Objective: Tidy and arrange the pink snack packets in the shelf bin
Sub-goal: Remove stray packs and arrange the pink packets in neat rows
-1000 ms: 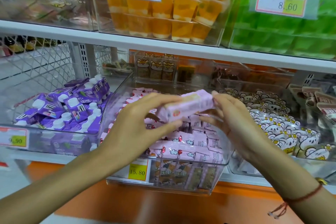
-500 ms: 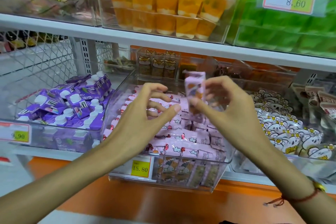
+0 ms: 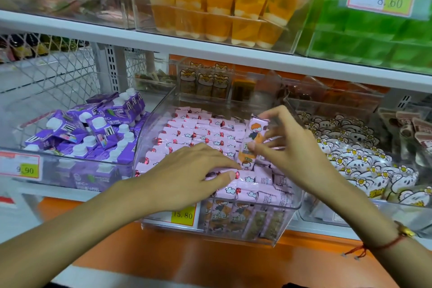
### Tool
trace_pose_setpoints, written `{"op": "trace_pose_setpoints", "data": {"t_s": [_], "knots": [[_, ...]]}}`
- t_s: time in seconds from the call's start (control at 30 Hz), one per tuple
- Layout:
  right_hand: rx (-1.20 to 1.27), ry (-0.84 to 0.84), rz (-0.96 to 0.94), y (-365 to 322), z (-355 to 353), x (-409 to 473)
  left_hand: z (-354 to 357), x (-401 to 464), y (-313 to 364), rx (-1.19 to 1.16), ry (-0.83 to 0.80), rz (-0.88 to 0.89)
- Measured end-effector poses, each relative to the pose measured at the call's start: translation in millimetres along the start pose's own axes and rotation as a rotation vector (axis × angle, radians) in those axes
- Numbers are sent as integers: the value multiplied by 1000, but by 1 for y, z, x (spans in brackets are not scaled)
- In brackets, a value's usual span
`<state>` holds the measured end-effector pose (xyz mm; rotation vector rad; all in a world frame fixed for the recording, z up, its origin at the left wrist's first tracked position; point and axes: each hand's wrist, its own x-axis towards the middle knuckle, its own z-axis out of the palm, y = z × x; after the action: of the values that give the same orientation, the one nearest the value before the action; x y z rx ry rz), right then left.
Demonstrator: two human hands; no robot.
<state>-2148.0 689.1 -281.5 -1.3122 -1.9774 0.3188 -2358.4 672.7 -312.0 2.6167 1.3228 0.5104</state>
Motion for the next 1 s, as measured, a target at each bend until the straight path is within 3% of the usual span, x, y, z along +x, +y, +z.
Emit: {"op": "trace_pose_setpoints", "data": {"t_s": [0.2, 0.4, 0.57, 0.77, 0.9, 1.0], "knots": [[-229, 39, -131, -5, -14, 2, -2, -1, 0, -45, 85, -11], [-525, -277, -188, -3, 9, -5, -3, 0, 3, -66, 173, -34], [-508, -331, -177, -2, 6, 2, -1, 6, 1, -9, 220, -40], [-486, -156, -101, -1, -6, 28, 9, 9, -4, 131, 39, 4], [-545, -337, -34, 0, 5, 42, 8, 9, -6, 136, 29, 7], [-536, -352, -22, 6, 14, 40, 9, 8, -5, 111, 47, 9]]}}
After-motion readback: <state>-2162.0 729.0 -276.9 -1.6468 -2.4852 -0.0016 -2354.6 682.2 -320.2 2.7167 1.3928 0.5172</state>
